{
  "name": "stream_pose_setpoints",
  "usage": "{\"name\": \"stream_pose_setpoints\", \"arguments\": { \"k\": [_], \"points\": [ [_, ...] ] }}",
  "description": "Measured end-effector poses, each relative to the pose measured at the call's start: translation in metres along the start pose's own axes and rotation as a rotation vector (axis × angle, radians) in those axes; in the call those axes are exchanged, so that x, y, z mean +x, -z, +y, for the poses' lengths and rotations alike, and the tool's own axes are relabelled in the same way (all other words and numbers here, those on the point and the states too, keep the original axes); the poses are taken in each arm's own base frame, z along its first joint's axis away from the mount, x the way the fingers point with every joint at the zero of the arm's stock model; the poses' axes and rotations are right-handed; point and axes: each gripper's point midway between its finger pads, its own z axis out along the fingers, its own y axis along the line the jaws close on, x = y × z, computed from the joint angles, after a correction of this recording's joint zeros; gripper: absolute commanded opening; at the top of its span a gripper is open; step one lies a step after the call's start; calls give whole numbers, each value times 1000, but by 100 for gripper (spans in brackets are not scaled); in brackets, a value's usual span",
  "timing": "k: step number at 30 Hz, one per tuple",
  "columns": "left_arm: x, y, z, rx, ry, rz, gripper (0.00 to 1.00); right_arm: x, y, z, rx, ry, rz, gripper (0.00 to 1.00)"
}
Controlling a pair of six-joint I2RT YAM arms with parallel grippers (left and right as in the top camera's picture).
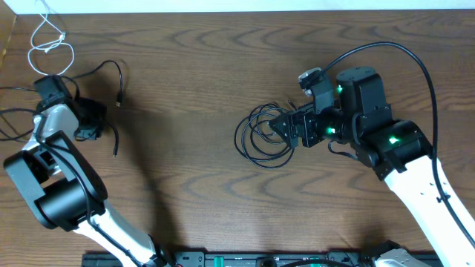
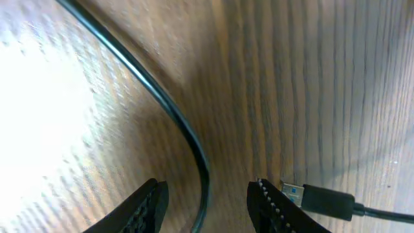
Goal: Untangle cables
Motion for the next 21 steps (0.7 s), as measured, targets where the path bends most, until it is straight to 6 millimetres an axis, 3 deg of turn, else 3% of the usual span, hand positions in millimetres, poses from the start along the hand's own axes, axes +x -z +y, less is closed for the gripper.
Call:
{"name": "stream_pose_setpoints", "arguments": {
  "k": [3,8,10,14,21],
  "points": [
    [5,-2,-4,-15,-27,-16,25,0,0,0,0,-1,1,85],
    [8,-4,-9,-19,-44,-30,20,3,0,-1,3,-6,10,85],
    [6,-8,-8,-23,-39,-37,8,4,0,-1,3,-8,16,85],
    [2,-13,-9,-16,-40,-51,8,5,0,-1,5,-11,21,85],
    [-2,-10,-35,125,-41,-24,7,5,0,-1,5,-11,22,85]
  ]
}}
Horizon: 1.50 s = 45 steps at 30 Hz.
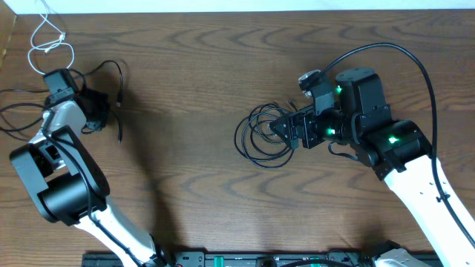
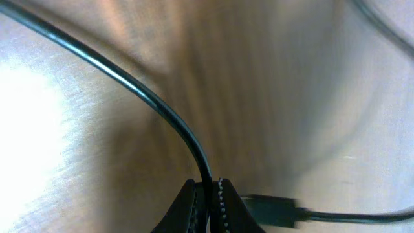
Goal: Untangle cables
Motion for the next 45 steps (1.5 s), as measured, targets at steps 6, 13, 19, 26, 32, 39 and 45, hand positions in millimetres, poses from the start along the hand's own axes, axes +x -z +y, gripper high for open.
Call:
{"name": "stream_pose_setpoints", "arguments": {
  "k": [6,13,19,26,32,39,45],
  "points": [
    [-22,9,-10,79,46,-8,30,0,0,0,1,-1,1,86],
    [-22,16,-31,215,-25,44,85,0,0,-1,4,0,0,86],
    [-9,24,-55,312,-175,96,86,0,0,-1,4,-1,2,86],
    [14,20,-74,282,-367,58,86,0,-1,-1,4,0,0,86],
    [20,10,-84,163,-560,-76,86,1,-4,-3,6,-5,10,86],
    [18,9,-104,133,-729,-198,67,6,-16,-10,15,-24,48,85],
    [11,5,-96,86,-744,-222,68,6,-21,-13,16,-27,53,85]
  ]
}}
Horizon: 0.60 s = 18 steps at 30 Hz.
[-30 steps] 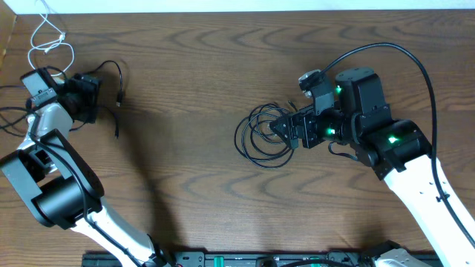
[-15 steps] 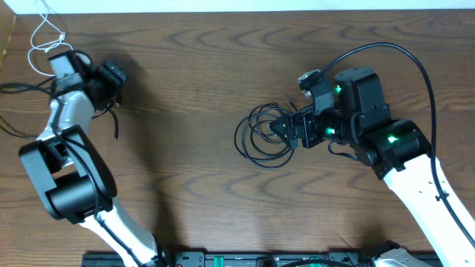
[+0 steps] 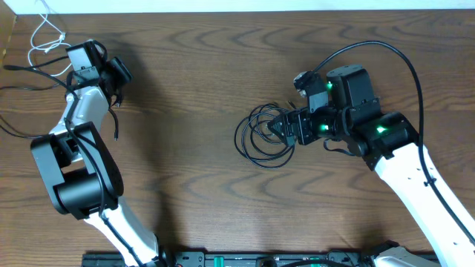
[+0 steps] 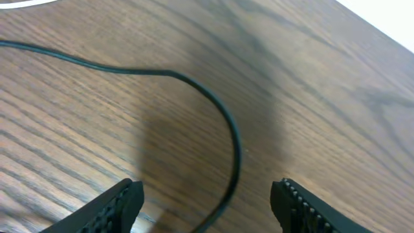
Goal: Untangle cables
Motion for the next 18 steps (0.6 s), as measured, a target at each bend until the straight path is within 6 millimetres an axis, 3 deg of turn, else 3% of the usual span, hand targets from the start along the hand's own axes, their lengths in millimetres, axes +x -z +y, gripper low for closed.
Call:
{"name": "stream_pose_setpoints", "arguments": {
  "k": [3,7,11,18],
  "points": [
    [11,-10,5,-14,-5,26,58,-1,0,0,-1,2,-5,85],
    [22,-23,11,-29,-7,51,31,-1,0,0,-1,2,-5,85],
    [17,-25,10,-27,-9,28,8,-1,0,0,-1,3,-5,85],
    [18,-22,10,-31,0,35,8,0,0,0,-1,1,-1,84]
  ]
}}
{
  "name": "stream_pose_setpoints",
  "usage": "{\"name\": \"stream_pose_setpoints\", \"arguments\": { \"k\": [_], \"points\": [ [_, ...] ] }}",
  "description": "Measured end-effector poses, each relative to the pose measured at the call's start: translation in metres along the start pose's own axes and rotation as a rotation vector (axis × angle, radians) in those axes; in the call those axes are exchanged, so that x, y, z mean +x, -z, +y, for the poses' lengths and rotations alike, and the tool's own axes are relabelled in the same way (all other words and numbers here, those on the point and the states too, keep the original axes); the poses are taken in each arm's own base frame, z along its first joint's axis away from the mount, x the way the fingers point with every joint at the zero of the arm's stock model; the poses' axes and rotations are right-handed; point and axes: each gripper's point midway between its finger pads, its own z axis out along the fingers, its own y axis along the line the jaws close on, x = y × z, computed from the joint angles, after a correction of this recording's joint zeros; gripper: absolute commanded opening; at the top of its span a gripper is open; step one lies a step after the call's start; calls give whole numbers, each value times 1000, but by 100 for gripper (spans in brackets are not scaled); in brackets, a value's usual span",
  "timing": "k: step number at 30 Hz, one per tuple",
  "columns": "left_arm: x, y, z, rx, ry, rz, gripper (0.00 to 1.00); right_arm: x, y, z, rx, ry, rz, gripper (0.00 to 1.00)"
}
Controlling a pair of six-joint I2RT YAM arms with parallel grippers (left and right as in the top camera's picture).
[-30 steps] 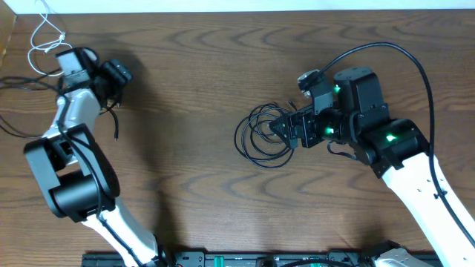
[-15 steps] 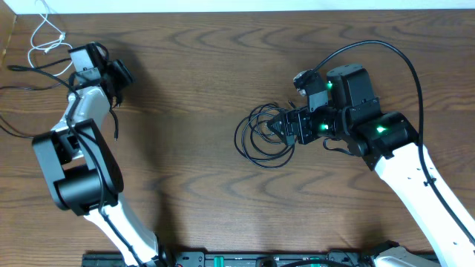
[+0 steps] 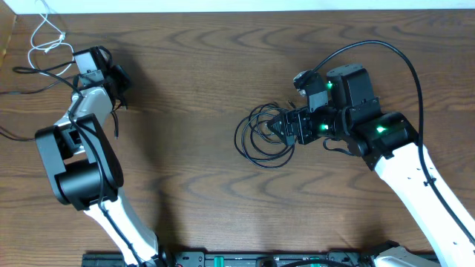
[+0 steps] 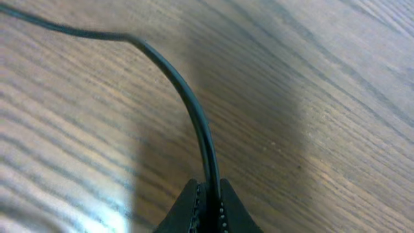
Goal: Untangle cables
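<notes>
A black cable (image 4: pixel 187 97) curves over the wooden table and runs into my left gripper (image 4: pixel 208 202), which is shut on it. Overhead, the left gripper (image 3: pixel 119 78) sits at the far left of the table, and the cable (image 3: pixel 33 68) trails away to the left edge. A coiled black cable (image 3: pixel 256 141) lies in the middle of the table. My right gripper (image 3: pixel 276 126) rests on the coil's right side, its fingers meeting in a point on the strands.
A thin white cable (image 3: pixel 46 41) loops at the back left corner. The wooden table (image 3: pixel 193 193) spreads between the two arms. The right arm's own black lead (image 3: pixel 386 48) arcs above it.
My left gripper was open with the black cable lying between and below its fingers. Now it is shut on that cable, lower to the table. The right arm and the coil have not moved.
My left gripper stood open around the black cable near a USB plug at the left. It was then shut on the cable. Later it was open again farther back, the cable's bend below it. Now it grips the cable again. The right gripper stayed on the coil throughout.
</notes>
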Motion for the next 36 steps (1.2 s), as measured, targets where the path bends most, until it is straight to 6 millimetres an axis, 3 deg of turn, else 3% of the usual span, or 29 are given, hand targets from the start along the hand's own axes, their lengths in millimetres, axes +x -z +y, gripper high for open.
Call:
{"name": "stream_pose_setpoints", "arguments": {
  "k": [4,9,14,19,20,22,24,26,28,36],
  "points": [
    [-7,22,-3,0,79,2,8,2,0,0,2,-3,6,83],
    [-32,81,-15,22,149,-39,8,4,0,-1,3,-8,15,83],
    [-21,117,-14,2,176,28,8,8,0,-2,7,-16,32,82],
    [9,119,-1,-67,185,142,9,11,0,-2,9,-21,42,82],
    [13,118,2,-87,184,154,15,11,0,-2,9,-22,45,82],
    [19,117,11,-137,193,173,17,14,0,-3,11,-27,54,82],
    [22,114,21,-187,205,174,30,15,0,-3,12,-29,59,82],
    [22,112,27,-215,228,166,50,16,0,-3,13,-30,61,82],
    [20,111,34,-234,250,156,61,17,1,-3,13,-32,65,82],
    [15,117,74,-304,330,144,63,17,1,-3,14,-34,68,83]
  ]
}}
